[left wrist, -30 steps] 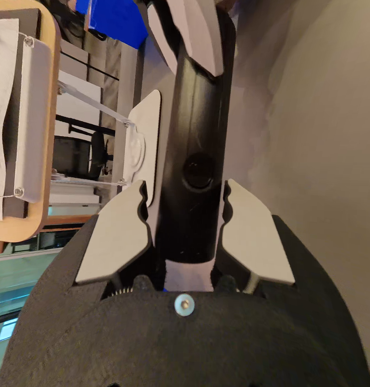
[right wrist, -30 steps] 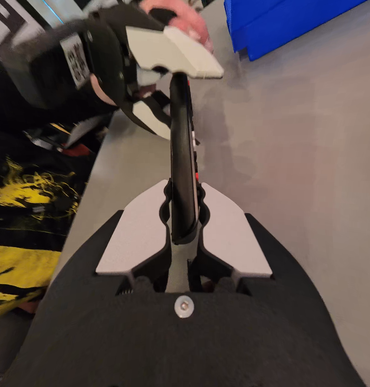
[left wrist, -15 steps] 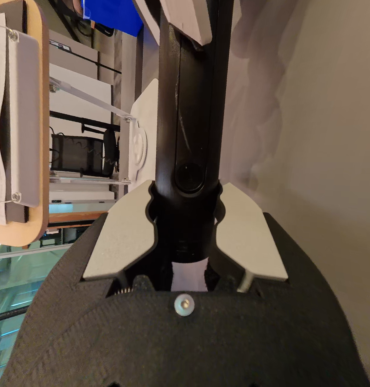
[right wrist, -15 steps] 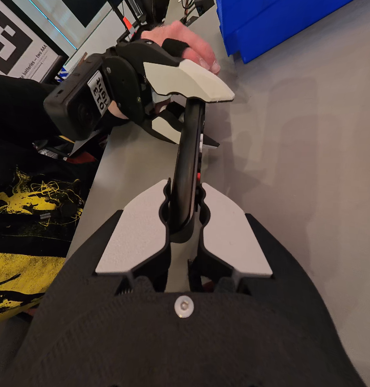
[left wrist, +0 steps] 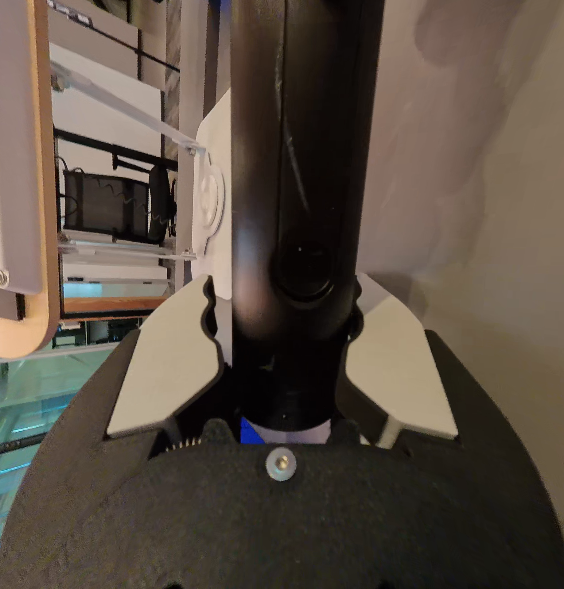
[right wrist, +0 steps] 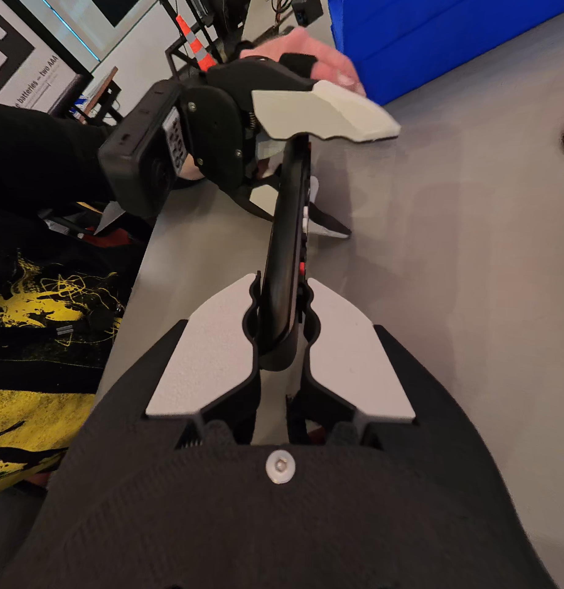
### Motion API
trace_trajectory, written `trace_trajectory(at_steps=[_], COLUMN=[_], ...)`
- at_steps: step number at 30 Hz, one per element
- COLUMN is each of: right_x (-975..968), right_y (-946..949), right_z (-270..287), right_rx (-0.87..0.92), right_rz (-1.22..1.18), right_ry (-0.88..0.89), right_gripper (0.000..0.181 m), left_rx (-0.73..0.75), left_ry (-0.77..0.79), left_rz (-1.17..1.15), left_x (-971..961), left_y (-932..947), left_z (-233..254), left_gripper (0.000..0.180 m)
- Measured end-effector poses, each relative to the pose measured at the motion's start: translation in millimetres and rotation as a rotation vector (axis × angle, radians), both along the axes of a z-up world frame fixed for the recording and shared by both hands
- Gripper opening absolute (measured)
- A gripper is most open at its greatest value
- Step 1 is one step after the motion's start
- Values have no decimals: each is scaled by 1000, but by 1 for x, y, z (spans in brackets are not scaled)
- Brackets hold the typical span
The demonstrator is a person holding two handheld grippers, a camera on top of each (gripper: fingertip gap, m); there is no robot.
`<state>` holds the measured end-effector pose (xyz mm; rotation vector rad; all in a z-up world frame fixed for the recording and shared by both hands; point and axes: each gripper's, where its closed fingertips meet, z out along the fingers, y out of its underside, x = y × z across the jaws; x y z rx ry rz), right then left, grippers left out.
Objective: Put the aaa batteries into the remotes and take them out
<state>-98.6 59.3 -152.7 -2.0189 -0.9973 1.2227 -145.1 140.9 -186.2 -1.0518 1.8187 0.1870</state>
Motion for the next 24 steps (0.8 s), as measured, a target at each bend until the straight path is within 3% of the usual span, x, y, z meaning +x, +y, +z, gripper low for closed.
trace_trajectory(at_steps=[6, 13, 14, 17, 21, 24], right_x=[-3, -1, 0, 12, 22, 12], right_y=[3, 6, 6, 17, 22, 19], right_z=[11, 13, 11, 6, 14, 27], right_rx=[44, 61, 59, 86, 193, 196], right_rz=[-55, -69, -66, -116, -134, -107], right_ry=[-81, -73, -75, -102, -202, -182], right_gripper=[23, 25, 27, 57, 63, 54], left_rx=[18, 25, 8, -20, -49, -53], left_ry=[45, 46, 59, 76, 143, 209], left_rz=[4, 28, 33, 40, 7, -46], left_x=[-1, 1, 1, 1, 6, 11], left_y=[4, 8, 8, 7, -2, -9], left_z=[-2, -1, -4, -6, -7, -1], left_gripper=[63, 62, 62, 62, 61, 61])
